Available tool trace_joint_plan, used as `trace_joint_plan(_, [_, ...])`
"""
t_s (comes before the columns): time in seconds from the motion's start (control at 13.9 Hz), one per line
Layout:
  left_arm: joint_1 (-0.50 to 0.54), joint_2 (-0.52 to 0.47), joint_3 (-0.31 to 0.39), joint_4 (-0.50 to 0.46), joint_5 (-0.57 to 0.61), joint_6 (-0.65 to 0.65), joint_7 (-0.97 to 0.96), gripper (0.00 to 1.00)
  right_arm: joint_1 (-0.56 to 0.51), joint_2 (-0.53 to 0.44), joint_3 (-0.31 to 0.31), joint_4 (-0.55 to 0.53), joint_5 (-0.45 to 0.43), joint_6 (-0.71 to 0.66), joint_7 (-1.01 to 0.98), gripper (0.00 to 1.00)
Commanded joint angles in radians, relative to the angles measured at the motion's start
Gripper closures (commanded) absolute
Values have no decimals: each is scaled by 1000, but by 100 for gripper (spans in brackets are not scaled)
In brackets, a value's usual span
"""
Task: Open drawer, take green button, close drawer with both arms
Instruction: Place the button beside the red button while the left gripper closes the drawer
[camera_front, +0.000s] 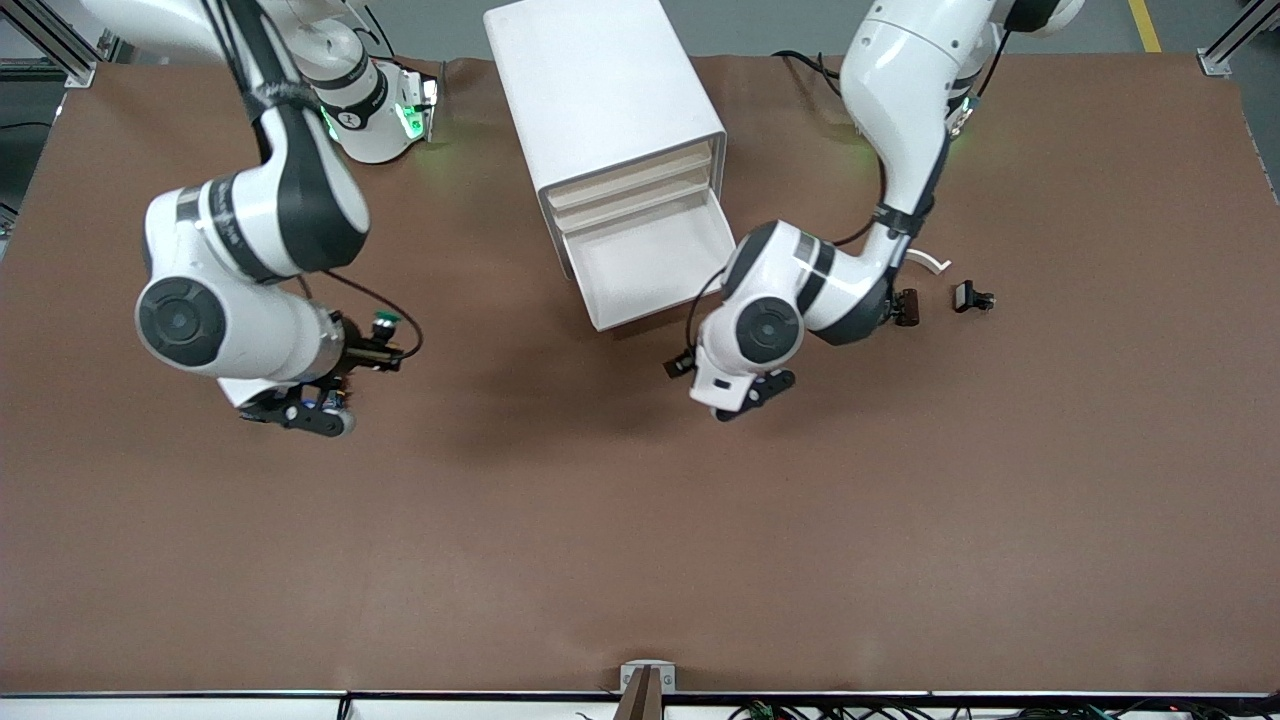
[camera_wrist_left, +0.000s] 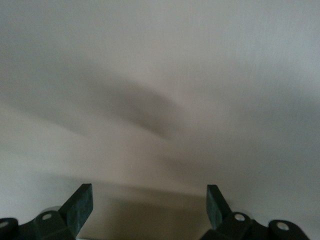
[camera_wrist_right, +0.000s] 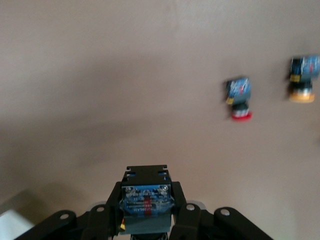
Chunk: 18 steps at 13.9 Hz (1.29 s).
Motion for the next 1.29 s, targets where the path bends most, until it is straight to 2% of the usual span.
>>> trace_joint_plan(0.0, [-48,-36,-7,-68,-13,35,-11,0,-51,-36,20,-173,-20,184,-119,78])
trace_joint_plan(0.22, [-67,-36,-27,-106,-38,126,-13,0,-42,-35,21,-305,-45,396,-129,78])
trace_joint_plan(0.43, [-75,-37,-45,-119,-57,145,-11,0,-39,-21,23,-348,-45,513,-130,78])
trace_joint_plan(0.72, [-75,-39,-83,-126,-59,145,-13,0,-37,33,23,-347,-49,530,-153,79])
trace_joint_plan(1.22, [-82,-34,-172,-129,-94,145,-14,0,-54,132,21,-311,-126,570,-152,79])
